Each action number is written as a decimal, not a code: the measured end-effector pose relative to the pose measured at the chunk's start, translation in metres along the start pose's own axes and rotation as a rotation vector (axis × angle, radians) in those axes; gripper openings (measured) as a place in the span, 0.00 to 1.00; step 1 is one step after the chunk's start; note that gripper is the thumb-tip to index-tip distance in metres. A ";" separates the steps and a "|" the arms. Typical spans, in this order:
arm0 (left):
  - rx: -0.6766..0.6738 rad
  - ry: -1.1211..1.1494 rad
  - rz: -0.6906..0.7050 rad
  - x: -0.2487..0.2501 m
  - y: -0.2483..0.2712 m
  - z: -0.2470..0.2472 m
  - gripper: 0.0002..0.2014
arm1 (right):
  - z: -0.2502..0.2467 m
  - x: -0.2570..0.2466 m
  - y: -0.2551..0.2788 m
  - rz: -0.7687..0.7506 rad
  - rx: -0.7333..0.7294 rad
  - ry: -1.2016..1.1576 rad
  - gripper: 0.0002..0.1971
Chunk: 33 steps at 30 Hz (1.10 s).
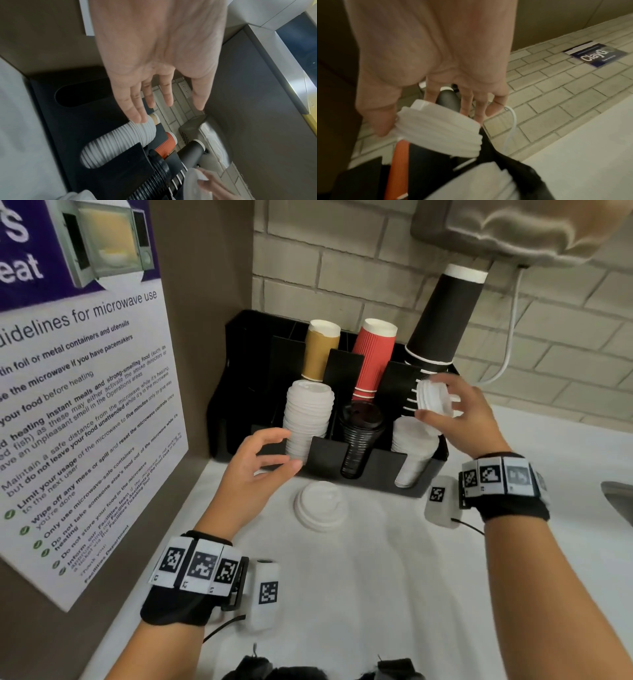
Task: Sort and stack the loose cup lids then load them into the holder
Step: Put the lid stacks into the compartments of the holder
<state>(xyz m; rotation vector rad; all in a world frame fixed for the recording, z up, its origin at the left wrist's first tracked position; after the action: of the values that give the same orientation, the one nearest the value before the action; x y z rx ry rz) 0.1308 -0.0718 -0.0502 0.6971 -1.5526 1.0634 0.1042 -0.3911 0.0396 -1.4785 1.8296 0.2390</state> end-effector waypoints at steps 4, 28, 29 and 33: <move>-0.009 -0.012 0.006 0.002 -0.001 0.002 0.17 | 0.021 0.011 -0.015 0.035 -0.187 0.204 0.28; 0.005 -0.039 -0.008 0.001 0.003 -0.001 0.16 | 0.059 0.035 -0.008 -0.010 -0.310 0.537 0.37; 0.004 -0.036 -0.007 0.001 0.003 -0.001 0.16 | 0.060 0.034 -0.006 -0.014 -0.307 0.528 0.36; -0.001 -0.034 -0.006 0.000 0.003 0.001 0.16 | 0.064 0.031 -0.002 -0.023 -0.273 0.553 0.34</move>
<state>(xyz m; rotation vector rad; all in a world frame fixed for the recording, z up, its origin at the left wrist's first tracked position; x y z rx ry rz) 0.1280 -0.0711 -0.0506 0.7219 -1.5789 1.0513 0.1319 -0.3784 -0.0240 -1.8916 2.2794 0.0695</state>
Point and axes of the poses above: each hand's wrist, its own y-axis away from the middle knuckle, its own z-axis out of the palm, x = y × z, the point moved 8 cm from there along -y, towards the middle knuckle, and after that the axes turned 6 degrees about -x, right-handed, at the moved point
